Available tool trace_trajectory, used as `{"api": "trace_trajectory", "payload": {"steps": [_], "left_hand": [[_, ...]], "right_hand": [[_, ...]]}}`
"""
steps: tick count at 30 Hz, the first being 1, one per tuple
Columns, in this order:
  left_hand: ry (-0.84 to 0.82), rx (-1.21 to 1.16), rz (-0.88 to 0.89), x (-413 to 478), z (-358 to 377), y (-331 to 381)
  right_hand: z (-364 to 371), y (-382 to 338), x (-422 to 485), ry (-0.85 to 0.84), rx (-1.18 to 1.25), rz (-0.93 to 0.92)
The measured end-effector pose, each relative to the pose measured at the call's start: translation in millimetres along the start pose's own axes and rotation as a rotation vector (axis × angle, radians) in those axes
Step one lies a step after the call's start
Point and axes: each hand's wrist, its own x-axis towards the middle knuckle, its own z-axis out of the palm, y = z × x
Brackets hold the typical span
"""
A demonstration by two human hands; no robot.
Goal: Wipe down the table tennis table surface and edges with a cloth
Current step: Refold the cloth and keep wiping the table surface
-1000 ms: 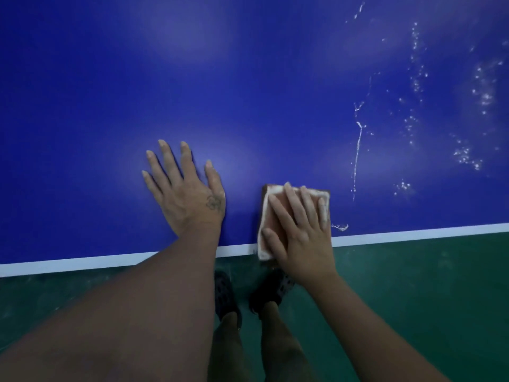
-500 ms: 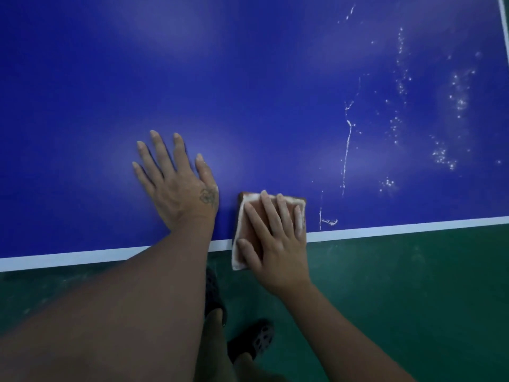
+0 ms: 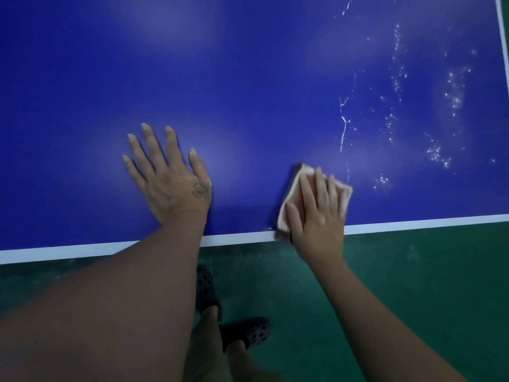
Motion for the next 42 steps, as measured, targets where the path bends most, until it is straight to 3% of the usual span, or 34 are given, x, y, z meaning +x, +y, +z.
{"api": "trace_trajectory", "payload": {"steps": [4, 11, 16, 20, 28, 32, 37, 42], "left_hand": [[-0.003, 0.002, 0.002, -1, 0, 0], [0.006, 0.019, -0.001, 1, 4, -1], [0.013, 0.020, 0.001, 0, 3, -1], [0.004, 0.013, 0.007, -1, 0, 0], [0.016, 0.024, 0.005, 0, 0, 1], [0.047, 0.004, 0.026, -2, -1, 0], [0.063, -0.027, 0.064, -5, -4, 1], [0.088, -0.068, 0.168, -27, -3, 16]], "right_hand": [[-2, 3, -46, -0.054, 0.028, -0.047], [3, -36, 40, -0.041, -0.026, 0.098], [11, -57, -28, -0.077, 0.053, -0.187], [4, -35, -69, -0.131, 0.091, -0.242], [5, -68, 68, -0.089, 0.052, 0.051], [15, -92, 48, -0.036, 0.056, -0.129], [12, -26, -4, -0.044, 0.074, -0.333], [-11, 90, -6, -0.080, -0.009, -0.195]]}}
